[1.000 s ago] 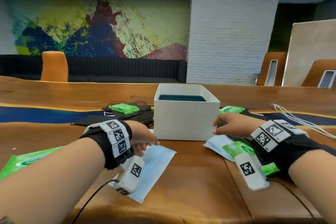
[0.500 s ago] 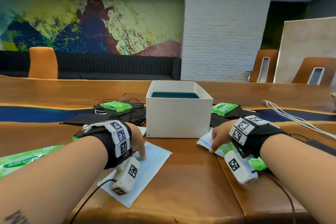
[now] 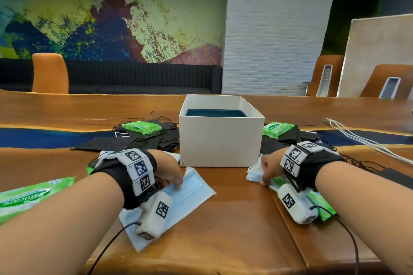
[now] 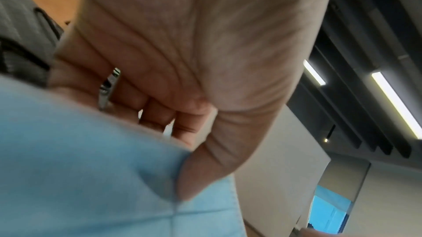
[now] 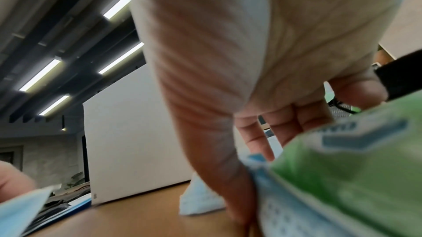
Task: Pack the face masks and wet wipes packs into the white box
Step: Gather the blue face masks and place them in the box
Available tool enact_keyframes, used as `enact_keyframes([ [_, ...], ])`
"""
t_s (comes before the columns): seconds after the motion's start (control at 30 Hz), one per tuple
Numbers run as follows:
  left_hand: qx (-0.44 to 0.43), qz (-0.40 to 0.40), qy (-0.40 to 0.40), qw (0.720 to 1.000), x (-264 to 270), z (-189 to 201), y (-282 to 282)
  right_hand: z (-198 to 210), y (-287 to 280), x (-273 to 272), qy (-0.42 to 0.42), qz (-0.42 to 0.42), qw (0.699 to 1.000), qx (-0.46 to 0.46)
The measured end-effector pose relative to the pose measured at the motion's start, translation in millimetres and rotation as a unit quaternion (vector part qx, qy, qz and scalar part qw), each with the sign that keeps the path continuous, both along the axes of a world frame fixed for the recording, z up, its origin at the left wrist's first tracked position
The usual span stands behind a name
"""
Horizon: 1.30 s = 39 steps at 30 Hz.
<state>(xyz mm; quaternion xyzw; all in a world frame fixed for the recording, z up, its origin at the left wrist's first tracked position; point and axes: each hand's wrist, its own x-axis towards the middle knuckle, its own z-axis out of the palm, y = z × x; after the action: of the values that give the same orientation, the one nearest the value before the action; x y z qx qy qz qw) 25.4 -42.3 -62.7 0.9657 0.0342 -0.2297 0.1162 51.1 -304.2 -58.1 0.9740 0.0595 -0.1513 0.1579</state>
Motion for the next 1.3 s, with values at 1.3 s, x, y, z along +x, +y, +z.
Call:
enact_keyframes([
  [1.3,-0.63,-0.068,-0.216,0.743,-39,27,-63,77,4,-48,0.017,0.004,0.707,0.707],
])
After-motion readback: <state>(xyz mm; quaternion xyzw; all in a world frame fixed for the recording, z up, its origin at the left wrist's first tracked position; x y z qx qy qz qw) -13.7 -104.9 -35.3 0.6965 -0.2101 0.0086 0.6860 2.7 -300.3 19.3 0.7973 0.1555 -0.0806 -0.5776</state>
